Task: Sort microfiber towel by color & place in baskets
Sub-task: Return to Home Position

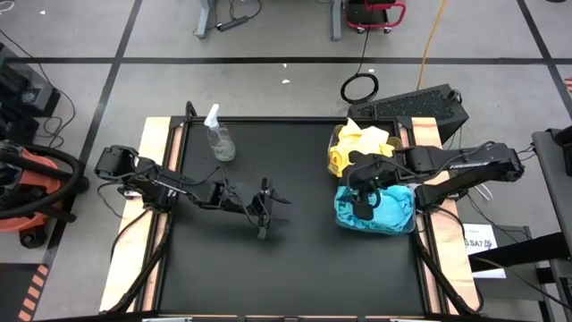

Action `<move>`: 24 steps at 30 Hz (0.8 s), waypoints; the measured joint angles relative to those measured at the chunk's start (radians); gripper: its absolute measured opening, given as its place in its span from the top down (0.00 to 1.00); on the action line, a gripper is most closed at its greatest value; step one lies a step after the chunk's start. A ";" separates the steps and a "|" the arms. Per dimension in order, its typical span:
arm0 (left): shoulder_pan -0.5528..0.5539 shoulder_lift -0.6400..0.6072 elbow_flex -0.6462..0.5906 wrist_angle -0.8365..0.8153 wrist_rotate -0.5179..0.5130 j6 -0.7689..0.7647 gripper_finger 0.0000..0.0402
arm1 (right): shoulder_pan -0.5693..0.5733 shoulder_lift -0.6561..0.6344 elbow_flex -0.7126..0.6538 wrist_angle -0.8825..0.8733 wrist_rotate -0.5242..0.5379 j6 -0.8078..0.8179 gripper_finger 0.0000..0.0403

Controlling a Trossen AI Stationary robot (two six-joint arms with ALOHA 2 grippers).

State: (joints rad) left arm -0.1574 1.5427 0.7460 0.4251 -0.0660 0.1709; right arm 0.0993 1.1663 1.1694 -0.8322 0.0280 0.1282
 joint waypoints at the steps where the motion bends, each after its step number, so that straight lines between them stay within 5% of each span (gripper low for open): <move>1: 0.000 0.000 0.000 -0.001 0.000 0.001 0.37 | 0.005 0.000 0.000 0.014 0.000 -0.011 0.51; 13: 0.000 -0.038 0.000 -0.054 -0.072 0.074 0.39 | 0.027 -0.079 0.000 0.072 0.008 -0.107 0.51; 24: 0.001 -0.280 -0.063 -0.261 -0.098 0.091 0.48 | 0.027 -0.315 -0.017 0.021 0.052 -0.134 0.51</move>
State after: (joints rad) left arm -0.1566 1.2625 0.6831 0.1645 -0.1643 0.2623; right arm 0.1265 0.8510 1.1520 -0.8116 0.0801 -0.0057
